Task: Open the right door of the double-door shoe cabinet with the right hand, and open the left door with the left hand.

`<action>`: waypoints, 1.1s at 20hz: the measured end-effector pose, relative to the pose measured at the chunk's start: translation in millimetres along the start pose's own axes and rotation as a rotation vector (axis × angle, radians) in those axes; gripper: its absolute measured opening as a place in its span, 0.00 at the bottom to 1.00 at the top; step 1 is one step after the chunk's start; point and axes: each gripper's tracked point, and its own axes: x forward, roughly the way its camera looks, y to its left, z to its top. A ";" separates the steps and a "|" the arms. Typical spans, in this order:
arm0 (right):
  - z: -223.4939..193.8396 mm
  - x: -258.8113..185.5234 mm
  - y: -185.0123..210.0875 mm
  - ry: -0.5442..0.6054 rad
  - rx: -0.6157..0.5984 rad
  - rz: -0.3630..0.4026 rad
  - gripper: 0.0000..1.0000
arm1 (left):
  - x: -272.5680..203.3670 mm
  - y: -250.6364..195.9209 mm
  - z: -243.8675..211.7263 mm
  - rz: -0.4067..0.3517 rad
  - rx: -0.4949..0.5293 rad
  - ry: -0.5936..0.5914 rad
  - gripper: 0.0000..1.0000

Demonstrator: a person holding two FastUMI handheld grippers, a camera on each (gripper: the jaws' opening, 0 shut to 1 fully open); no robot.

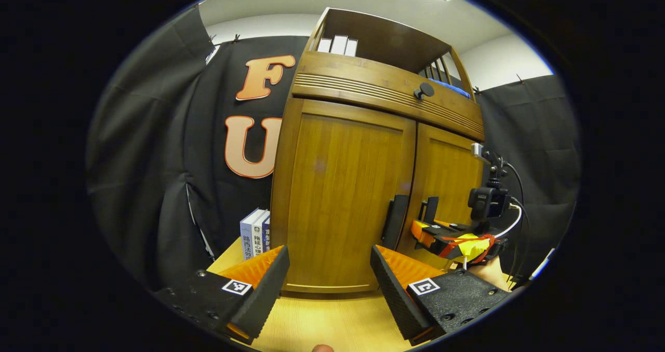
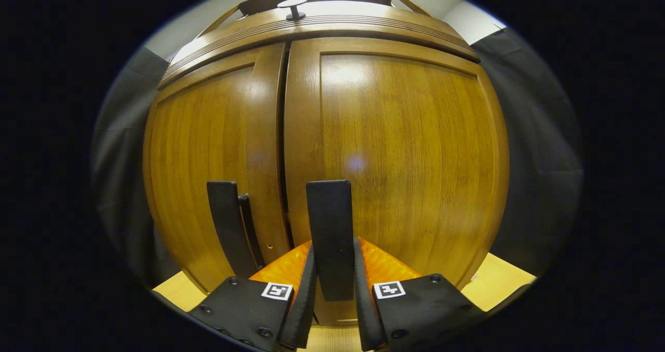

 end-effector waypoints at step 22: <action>9.2 -87.3 -32.8 -0.009 0.022 0.122 0.29 | -57.7 -9.1 12.2 0.043 -0.012 -0.053 0.93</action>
